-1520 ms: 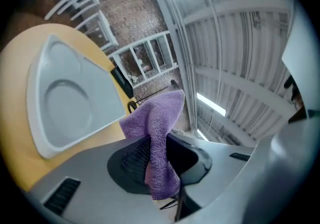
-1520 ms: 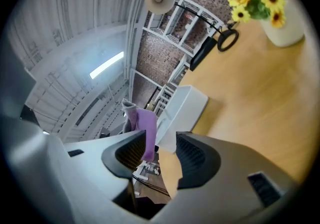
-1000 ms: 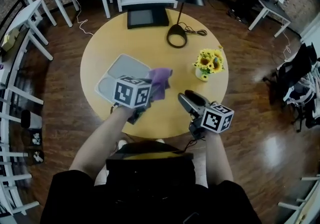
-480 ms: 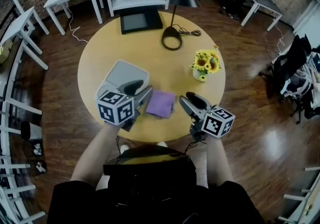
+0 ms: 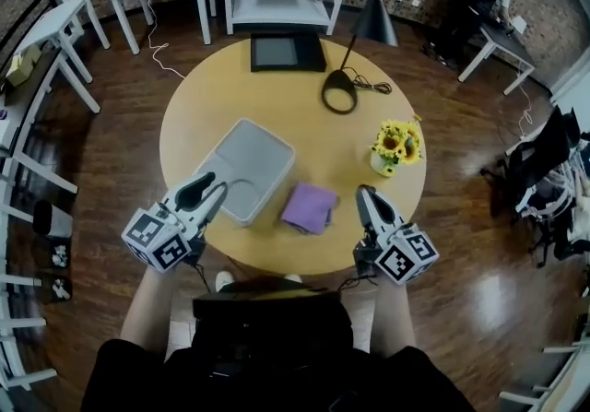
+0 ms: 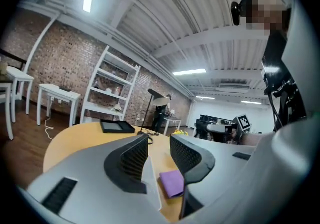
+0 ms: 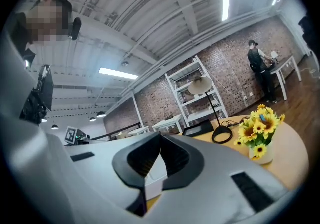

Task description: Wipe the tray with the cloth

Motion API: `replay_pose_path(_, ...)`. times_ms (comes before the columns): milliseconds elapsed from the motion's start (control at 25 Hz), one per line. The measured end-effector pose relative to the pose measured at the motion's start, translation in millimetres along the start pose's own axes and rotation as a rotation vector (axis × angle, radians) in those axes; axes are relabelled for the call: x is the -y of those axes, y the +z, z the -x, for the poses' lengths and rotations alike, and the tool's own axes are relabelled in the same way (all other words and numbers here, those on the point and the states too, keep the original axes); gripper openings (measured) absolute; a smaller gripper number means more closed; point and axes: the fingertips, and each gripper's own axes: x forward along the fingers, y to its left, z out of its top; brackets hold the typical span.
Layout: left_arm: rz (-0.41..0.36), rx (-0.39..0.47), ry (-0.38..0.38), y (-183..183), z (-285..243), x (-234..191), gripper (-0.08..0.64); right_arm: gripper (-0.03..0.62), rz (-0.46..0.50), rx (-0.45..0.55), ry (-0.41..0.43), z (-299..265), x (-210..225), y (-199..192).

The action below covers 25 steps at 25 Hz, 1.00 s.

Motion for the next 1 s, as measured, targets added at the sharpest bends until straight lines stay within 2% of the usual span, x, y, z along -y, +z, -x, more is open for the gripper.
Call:
replay_pose_path(160,0.045,0.145,0.102,19.0,51.4,-21.2,0.129,0.002,0.023,0.058,-0.038,4.7,-2.0,8.0)
replay_pose_path(240,0.065,0.223,0.136,31.0,72.8,-27.6,0.112,0.002,0.026,0.103,-0.065,8.6,-0.1,16.3)
replay_pose_path(320,0.057,0.266,0.156,40.0,86.9,-33.6,0.107,0.000,0.018,0.137,-0.082,8.6,3.6,22.3)
replay_pose_path(480,0.022,0.277,0.184,48.2,98.3,-47.5,0.107,0.002,0.021,0.151,-0.097,-0.6,6.4,26.4)
replay_pose_path(600,0.033,0.304,0.203,51.3,103.2,-48.7,0.092,0.002,0.017,0.159,-0.098,-3.7,4.7,28.5)
replay_pose_path(880,0.038,0.291,0.137,42.8,80.1,-27.9,0.091,0.002,-0.004,0.164,-0.092,-4.2,2.0,25.9)
replay_pose_path(1000,0.072,0.304,0.128,41.5,77.7,-26.7,0.089,0.002,-0.011,0.165,-0.101,-1.6,4.3,23.7)
